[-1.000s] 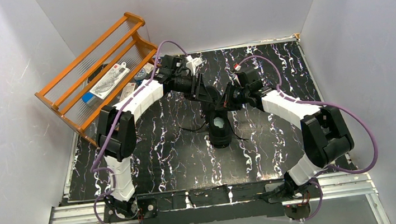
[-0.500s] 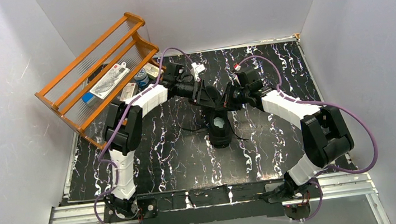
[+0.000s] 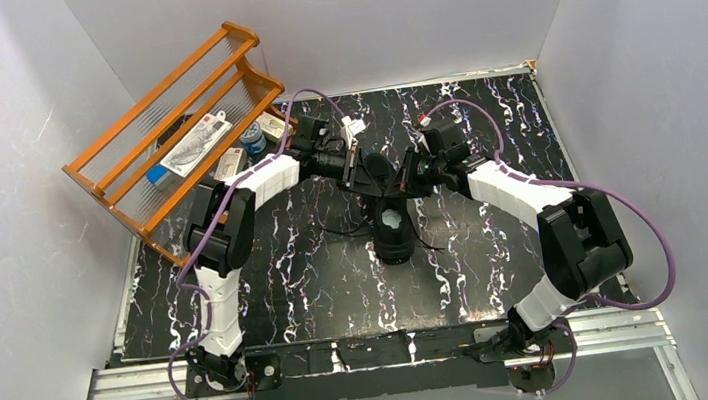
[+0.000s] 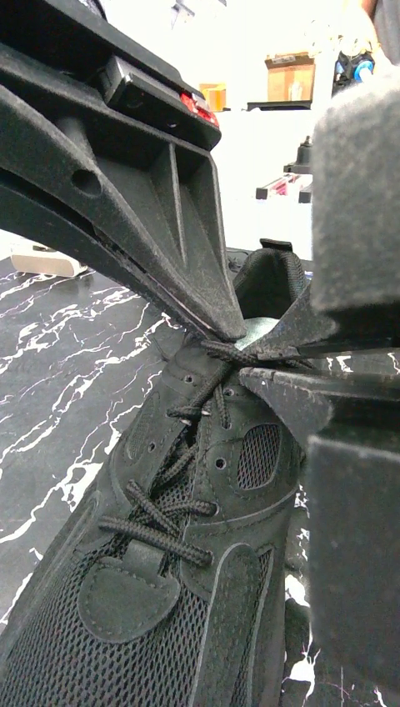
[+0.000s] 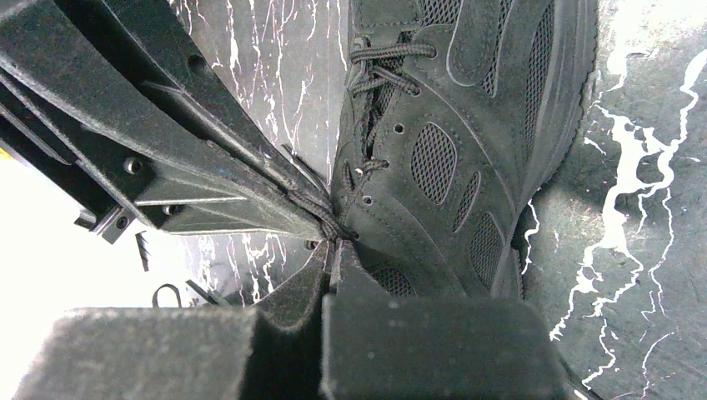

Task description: Tie the shoes

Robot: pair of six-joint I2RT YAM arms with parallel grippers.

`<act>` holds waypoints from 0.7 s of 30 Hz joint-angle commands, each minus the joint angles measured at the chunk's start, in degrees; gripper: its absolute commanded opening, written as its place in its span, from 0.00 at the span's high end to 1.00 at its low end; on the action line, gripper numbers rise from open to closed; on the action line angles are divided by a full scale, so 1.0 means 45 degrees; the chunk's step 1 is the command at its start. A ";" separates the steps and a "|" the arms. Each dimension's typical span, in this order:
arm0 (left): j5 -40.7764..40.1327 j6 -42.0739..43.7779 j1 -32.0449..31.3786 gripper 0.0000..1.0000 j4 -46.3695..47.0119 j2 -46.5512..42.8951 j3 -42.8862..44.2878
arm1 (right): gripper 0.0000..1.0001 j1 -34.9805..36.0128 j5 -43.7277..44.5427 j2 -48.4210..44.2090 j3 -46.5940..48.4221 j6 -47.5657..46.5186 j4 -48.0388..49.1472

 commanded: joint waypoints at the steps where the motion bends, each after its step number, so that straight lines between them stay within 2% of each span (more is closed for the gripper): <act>1: -0.0339 0.0383 -0.0038 0.97 -0.0407 -0.0660 0.0100 | 1.00 -0.0033 0.0228 0.0121 0.0408 0.0092 0.0720; 3: -0.0930 0.0531 -0.0069 1.00 -0.0564 -0.0782 0.0113 | 1.00 -0.0032 0.0181 0.0112 0.0395 0.0081 0.0693; 9: -0.2893 0.1127 -0.0246 1.00 -0.0500 -0.1732 -0.0288 | 1.00 -0.0061 -0.0225 -0.0181 0.0456 -0.0198 0.0191; 10: -0.3156 0.1051 -0.0266 1.00 -0.0159 -0.1984 -0.0486 | 0.97 -0.0097 -0.0335 -0.0283 0.0621 -0.0485 -0.0116; 12: -0.3777 0.0978 -0.0313 1.00 0.0350 -0.2429 -0.0927 | 0.78 -0.0157 -0.0278 -0.0606 0.1053 -0.1534 -0.0980; 14: -0.4348 0.1141 -0.0394 1.00 0.0471 -0.2762 -0.1118 | 0.66 -0.0296 -0.0129 -0.1055 0.1319 -0.2421 -0.1588; 17: -0.4888 0.1271 -0.0575 1.00 0.1047 -0.3148 -0.1533 | 0.59 -0.0770 -0.0666 -0.1458 0.1427 -0.3344 -0.1449; 21: -0.5248 0.1126 -0.0840 1.00 0.1888 -0.3156 -0.1712 | 0.55 -0.1451 -0.1109 -0.0930 0.1671 -0.3532 -0.0857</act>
